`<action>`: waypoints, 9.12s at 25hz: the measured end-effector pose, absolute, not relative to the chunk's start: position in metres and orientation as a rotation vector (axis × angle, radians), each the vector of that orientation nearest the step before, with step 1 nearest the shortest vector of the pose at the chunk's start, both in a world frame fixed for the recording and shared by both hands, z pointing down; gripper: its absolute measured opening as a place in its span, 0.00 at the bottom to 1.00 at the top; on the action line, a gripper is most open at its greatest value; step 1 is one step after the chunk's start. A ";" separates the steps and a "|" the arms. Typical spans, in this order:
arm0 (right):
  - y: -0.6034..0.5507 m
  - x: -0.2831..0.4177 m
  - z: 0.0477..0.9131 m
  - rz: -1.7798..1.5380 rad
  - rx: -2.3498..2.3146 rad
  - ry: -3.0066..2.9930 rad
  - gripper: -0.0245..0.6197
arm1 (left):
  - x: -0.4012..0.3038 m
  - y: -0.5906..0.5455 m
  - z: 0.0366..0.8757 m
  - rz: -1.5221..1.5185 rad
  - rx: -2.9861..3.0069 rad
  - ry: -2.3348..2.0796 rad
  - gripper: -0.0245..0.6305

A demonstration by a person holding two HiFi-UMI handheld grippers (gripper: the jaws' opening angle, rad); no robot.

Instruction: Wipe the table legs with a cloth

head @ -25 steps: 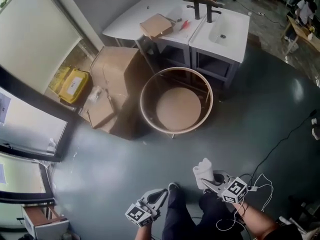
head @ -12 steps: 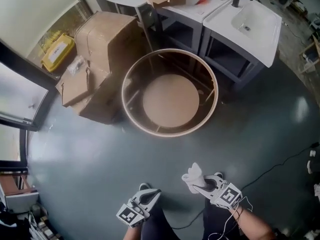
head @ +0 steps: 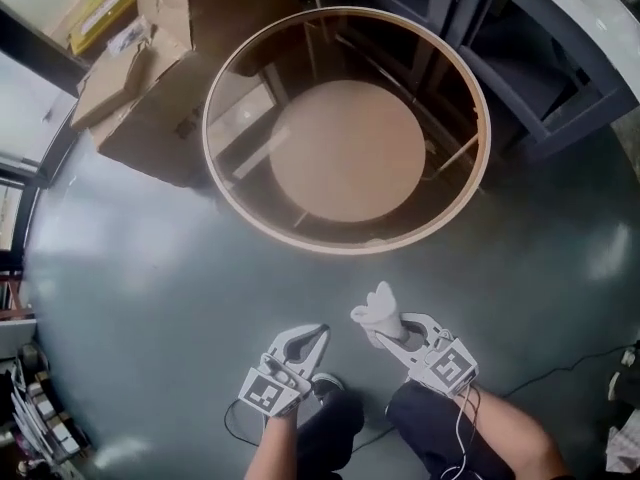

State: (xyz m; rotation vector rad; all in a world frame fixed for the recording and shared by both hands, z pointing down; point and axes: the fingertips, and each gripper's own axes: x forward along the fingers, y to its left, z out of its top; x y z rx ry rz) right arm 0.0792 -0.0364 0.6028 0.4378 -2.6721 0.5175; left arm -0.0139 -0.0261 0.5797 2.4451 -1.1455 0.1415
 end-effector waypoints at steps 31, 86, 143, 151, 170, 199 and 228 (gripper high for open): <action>-0.200 -0.071 0.882 0.425 0.646 -2.701 0.17 | -0.091 -0.122 0.778 0.001 2.696 -1.438 0.05; -0.381 0.225 0.896 0.507 1.307 -2.420 0.16 | 0.007 -0.130 0.800 0.202 2.873 -1.127 0.04; -0.206 -0.128 0.867 0.343 0.953 -2.755 0.16 | -0.158 -0.165 0.839 0.010 2.170 -1.898 0.04; -0.217 -0.049 0.870 0.309 1.035 -2.713 0.16 | -0.100 -0.192 0.843 0.009 2.246 -1.807 0.04; -0.288 0.163 0.892 0.285 1.326 -2.599 0.16 | 0.009 -0.216 0.844 0.141 2.387 -1.683 0.04; -0.336 0.197 0.913 0.381 1.535 -2.428 0.16 | 0.000 -0.211 0.838 0.174 2.447 -1.627 0.04; -0.190 -0.084 0.877 0.420 0.749 -2.886 0.16 | -0.124 -0.157 0.876 0.134 2.274 -1.753 0.05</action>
